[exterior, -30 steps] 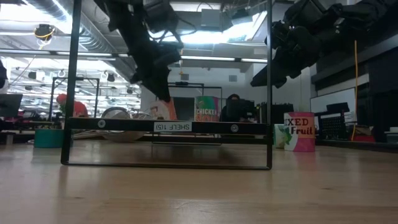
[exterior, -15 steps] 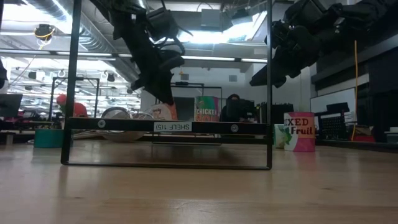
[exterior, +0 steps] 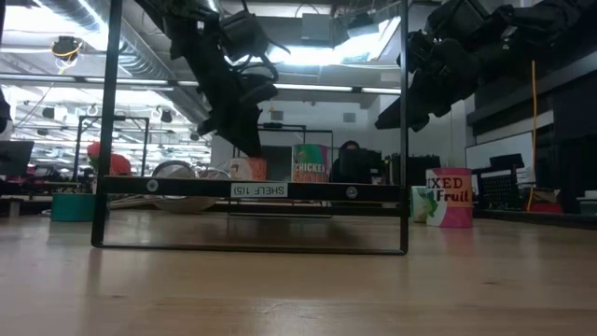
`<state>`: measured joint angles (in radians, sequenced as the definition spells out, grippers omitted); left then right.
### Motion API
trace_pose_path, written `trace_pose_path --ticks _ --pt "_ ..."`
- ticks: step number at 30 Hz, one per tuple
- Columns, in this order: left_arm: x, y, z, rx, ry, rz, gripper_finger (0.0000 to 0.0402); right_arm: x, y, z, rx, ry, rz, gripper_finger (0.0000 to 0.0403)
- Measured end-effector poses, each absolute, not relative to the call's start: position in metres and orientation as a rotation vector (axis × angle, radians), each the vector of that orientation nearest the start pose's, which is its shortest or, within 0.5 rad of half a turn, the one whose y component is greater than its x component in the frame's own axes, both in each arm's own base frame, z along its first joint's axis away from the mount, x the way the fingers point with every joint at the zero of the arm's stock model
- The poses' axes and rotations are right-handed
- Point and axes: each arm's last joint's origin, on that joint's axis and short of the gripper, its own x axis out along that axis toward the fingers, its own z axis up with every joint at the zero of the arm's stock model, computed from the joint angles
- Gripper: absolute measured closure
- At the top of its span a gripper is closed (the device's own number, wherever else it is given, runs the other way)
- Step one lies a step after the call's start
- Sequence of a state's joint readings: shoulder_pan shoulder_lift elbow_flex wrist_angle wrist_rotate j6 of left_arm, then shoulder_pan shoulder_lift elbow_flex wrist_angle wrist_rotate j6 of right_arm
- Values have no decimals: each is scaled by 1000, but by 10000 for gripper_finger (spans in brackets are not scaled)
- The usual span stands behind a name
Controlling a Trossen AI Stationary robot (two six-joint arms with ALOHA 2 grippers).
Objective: Pick and place cans onto a shelf
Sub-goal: Put the canned saucy os on the shelf
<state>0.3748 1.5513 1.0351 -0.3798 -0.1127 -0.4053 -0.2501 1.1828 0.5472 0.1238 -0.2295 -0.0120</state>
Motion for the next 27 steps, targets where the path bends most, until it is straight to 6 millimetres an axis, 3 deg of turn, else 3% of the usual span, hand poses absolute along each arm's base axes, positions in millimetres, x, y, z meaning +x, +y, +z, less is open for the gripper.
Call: trace_pose_path --ticks 8,16,22,27 --pt "300 121 238 -336 735 550 356 231 -52 204 111 497 -17 271" --pt "309 124 281 -94 689 428 356 231 -52 204 113 497 -18 271" --pt "306 122 312 120 798 338 353 231 -52 204 113 497 -18 271" --pt "302 121 323 159 855 343 325 231 -52 204 113 497 -18 271"
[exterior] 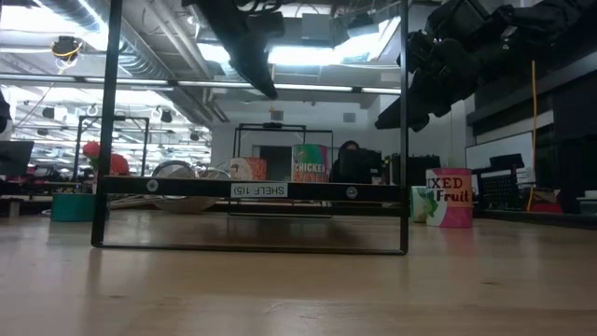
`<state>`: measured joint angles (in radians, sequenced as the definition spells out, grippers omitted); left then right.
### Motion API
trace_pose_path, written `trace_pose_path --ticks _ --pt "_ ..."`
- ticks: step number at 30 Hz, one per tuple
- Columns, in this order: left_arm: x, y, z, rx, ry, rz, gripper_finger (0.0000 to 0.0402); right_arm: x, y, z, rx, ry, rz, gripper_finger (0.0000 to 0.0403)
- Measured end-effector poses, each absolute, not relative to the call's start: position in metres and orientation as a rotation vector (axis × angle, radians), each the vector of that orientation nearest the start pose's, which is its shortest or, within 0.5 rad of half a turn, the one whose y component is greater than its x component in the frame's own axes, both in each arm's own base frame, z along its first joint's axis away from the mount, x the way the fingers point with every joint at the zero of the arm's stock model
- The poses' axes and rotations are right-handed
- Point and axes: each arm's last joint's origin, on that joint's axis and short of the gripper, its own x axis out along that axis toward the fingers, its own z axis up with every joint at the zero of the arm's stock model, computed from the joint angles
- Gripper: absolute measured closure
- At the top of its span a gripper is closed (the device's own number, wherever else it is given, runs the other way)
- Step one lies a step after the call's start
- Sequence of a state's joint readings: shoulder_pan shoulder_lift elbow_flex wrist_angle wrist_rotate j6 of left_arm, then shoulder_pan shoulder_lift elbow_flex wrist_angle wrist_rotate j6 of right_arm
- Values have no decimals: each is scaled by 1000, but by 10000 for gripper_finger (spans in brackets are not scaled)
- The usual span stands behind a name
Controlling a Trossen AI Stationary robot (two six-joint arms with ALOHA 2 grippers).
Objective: Pick and place cans onto a shelf
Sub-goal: Put the canned saucy os on the shelf
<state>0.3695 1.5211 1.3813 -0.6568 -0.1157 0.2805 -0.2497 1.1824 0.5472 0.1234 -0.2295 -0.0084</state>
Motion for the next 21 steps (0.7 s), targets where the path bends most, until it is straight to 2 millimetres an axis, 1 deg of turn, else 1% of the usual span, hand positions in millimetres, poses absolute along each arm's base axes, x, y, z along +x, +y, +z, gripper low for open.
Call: trace_pose_path --ticks 2,4,7,12,17,21 --pt "301 121 325 159 867 360 309 231 -52 204 113 497 -18 271" --pt "299 120 323 156 899 360 293 231 -52 204 113 497 -18 271" --pt "294 118 318 167 977 332 281 231 -52 204 113 497 -18 271" --pt "282 113 308 321 1165 175 281 231 -52 204 113 497 -18 271" --pt "277 112 291 419 1241 72 281 231 -52 204 113 497 -18 271" --pt "276 111 277 479 1263 18 283 231 -52 204 113 497 -18 271"
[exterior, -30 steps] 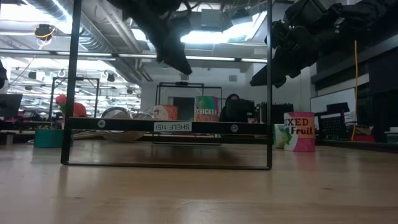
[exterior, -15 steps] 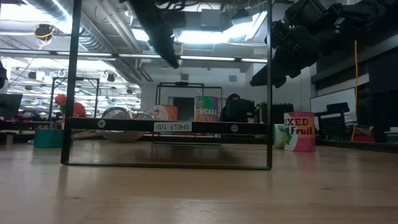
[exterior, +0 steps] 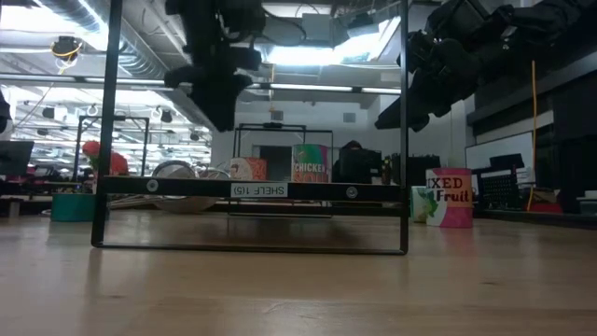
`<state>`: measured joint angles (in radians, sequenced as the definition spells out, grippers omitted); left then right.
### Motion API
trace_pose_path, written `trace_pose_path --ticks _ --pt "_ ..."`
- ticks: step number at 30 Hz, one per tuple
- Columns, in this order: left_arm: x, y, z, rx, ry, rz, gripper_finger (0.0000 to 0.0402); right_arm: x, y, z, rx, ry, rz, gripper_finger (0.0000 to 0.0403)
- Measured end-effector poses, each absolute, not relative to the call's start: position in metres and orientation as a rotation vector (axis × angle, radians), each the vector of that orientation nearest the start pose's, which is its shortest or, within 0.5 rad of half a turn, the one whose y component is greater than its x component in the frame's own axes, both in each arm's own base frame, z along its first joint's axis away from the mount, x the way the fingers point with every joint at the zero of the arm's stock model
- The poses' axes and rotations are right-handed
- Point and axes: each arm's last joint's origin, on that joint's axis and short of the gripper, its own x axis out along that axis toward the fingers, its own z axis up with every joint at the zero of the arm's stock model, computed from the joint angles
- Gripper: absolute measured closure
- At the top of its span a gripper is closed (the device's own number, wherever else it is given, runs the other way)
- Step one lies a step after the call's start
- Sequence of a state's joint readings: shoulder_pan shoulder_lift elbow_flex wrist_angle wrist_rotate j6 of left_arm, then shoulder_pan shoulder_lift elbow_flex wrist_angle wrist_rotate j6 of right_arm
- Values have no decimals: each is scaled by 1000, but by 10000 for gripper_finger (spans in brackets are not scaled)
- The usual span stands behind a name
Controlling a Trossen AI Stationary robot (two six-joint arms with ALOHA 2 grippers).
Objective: Pick and place cans onto a shelf
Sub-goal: Put the canned saucy os on the shelf
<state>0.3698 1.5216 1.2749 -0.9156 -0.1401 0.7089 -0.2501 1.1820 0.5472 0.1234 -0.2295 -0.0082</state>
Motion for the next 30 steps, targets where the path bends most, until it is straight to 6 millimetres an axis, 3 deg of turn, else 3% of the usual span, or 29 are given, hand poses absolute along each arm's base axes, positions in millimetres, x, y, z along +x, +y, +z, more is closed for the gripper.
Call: trace_pose_path --ticks 20,30 --pt "280 113 239 586 1195 -7 284 231 -52 204 90 497 -12 271" --pt "294 119 218 593 1214 -22 284 231 -52 204 91 497 -12 271"
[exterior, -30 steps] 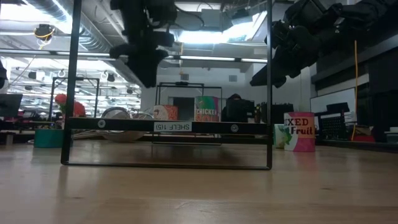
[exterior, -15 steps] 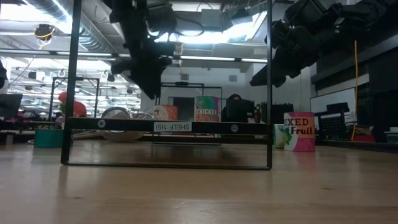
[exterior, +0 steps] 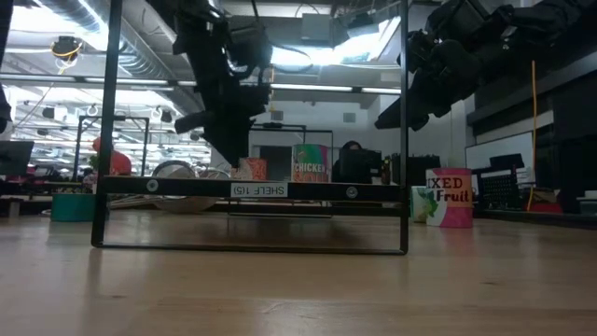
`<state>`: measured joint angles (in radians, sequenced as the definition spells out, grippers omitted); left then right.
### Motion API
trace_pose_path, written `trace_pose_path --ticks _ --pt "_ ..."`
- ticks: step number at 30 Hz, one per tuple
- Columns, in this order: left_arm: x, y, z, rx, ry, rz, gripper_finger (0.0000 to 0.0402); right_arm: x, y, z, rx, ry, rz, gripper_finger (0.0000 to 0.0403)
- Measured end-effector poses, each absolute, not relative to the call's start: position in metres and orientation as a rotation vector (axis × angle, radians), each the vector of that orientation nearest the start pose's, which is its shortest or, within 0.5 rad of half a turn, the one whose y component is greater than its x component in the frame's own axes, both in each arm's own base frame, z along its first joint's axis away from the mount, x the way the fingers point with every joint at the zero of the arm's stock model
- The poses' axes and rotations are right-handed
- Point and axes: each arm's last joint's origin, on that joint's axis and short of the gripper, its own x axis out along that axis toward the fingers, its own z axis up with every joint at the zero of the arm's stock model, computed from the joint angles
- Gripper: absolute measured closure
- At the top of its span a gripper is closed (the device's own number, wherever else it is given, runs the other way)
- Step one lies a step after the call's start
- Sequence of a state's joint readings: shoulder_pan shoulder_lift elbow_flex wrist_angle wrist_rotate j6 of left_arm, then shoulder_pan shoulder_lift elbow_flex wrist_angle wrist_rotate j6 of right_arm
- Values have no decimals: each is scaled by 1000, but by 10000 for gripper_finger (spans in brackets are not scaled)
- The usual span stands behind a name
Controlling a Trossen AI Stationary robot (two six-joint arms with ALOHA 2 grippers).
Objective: Pick and place cans onto a shelf
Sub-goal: Put the canned saucy os on the shelf
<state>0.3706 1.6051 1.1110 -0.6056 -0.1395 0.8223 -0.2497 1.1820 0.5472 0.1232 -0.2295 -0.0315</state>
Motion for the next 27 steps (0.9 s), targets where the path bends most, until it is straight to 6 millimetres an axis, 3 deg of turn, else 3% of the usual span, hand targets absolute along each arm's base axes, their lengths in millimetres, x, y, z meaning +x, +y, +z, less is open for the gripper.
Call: trace_pose_path --ticks 5,15,27 --pt "296 120 215 591 1219 -14 298 231 -52 204 90 497 -12 271" --pt "298 122 218 476 1173 82 391 231 -52 204 90 494 -12 271" --pt "302 124 220 165 1083 301 397 231 -52 204 89 490 -12 271"
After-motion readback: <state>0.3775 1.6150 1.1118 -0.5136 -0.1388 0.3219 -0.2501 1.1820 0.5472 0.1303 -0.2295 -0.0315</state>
